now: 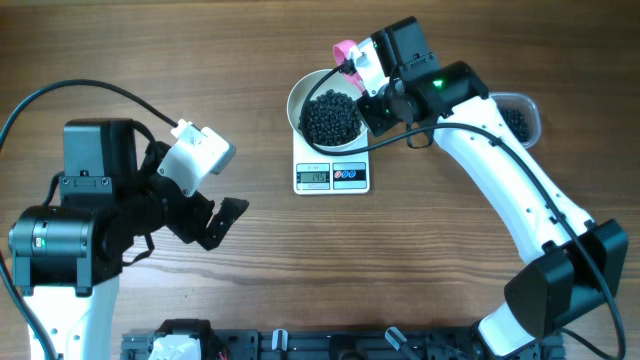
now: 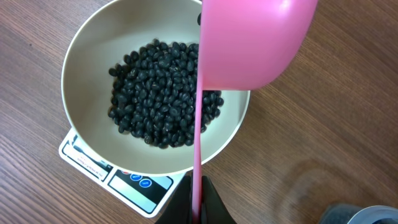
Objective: Scoop item into bowl and weigh 150g on scale
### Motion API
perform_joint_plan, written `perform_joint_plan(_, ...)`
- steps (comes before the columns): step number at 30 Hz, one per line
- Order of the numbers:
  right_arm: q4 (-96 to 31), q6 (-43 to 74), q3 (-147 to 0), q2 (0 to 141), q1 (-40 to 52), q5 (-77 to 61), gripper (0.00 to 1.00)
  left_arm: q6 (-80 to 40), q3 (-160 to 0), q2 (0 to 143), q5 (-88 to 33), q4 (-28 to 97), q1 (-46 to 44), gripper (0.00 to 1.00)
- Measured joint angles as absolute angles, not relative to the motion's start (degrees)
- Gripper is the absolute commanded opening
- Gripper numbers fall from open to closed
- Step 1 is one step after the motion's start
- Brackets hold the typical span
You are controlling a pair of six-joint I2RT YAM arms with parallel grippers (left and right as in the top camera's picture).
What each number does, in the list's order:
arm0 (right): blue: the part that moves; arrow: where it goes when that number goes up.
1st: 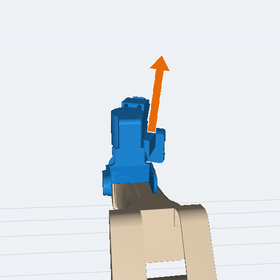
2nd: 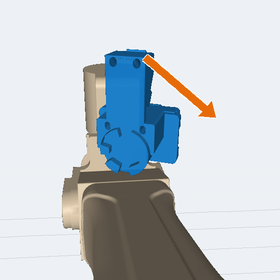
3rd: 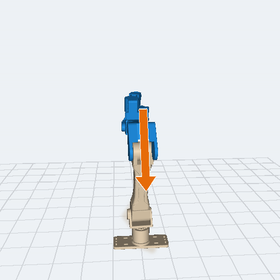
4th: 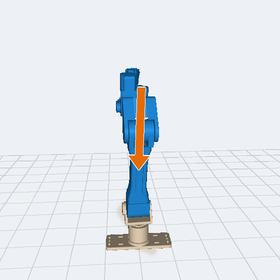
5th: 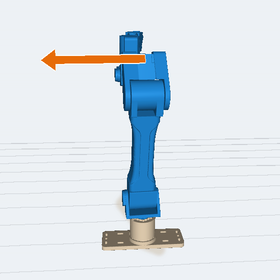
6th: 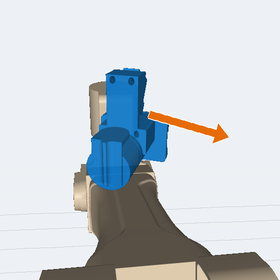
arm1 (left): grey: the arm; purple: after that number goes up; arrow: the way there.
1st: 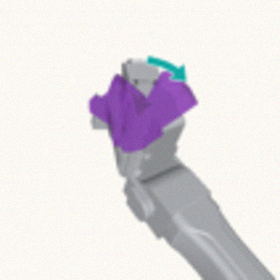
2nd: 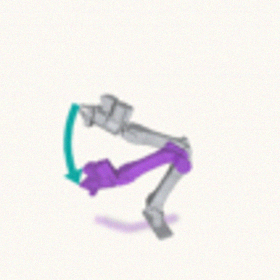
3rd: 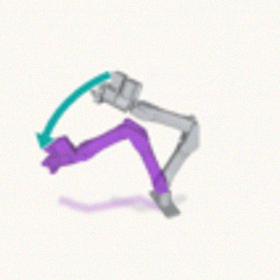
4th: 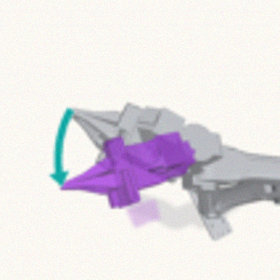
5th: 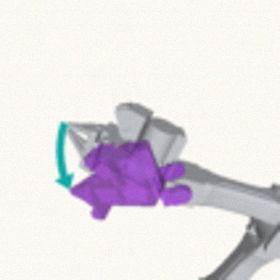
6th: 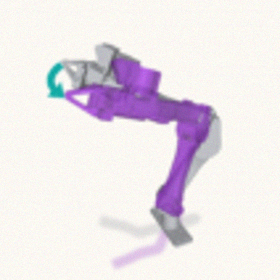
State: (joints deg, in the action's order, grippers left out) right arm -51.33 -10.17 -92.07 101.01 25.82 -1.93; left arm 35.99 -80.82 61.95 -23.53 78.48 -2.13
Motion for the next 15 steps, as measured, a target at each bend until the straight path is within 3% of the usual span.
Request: perform_joint_plan(15, -51.8, -11.8, -92.1, 101.0, 25.8, -6.1, 0.04, 36.0, -80.8, 62.0, -23.5, 78.5, -2.1, 1.0)
